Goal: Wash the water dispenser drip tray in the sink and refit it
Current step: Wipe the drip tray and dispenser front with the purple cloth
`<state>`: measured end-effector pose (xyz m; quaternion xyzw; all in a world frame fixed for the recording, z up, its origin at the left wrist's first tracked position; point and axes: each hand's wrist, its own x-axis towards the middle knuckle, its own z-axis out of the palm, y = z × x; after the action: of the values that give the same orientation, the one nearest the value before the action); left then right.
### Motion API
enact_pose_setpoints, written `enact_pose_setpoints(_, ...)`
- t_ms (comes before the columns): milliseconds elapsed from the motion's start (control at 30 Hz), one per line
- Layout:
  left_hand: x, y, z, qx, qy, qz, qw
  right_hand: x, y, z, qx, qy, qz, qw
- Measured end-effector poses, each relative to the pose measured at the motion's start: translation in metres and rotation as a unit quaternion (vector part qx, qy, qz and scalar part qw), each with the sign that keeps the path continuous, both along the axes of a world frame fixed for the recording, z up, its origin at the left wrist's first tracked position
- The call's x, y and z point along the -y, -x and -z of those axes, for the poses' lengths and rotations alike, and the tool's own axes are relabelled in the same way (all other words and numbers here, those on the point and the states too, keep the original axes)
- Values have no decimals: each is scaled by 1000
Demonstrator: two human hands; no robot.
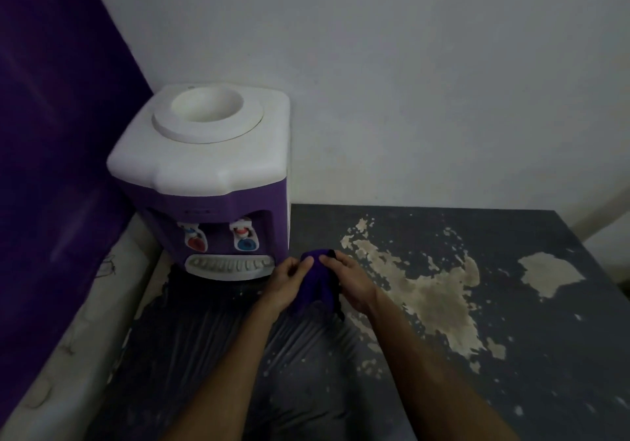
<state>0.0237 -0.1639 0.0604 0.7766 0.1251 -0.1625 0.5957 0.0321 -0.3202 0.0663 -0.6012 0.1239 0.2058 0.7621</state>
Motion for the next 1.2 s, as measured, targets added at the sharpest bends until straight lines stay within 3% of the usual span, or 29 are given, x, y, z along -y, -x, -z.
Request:
enact_pose_setpoints(100,4,-10,-4,17,0,11,1000,10,-5,-7,22,4,9,1000)
enact_pose_setpoints(267,9,-21,-25,75,3,23,997,31,-13,-20,65,112,13,991)
enact_pose_setpoints(533,19,-51,-46,199,-116,190,954,69,-24,-30,109,104,39,988)
enact_pose_setpoints(700,26,-68,-60,207,-104,165,959,93,-30,-41,125,126,30,984)
enact_pose_setpoints(933,38,-83,-70,227,-136,202,943,119,-44,-48,121,141,18,982)
enact_pose_setpoints(1200,38,-99,-64,163,-87,133,974,126,-64,-45,93,148,1,985)
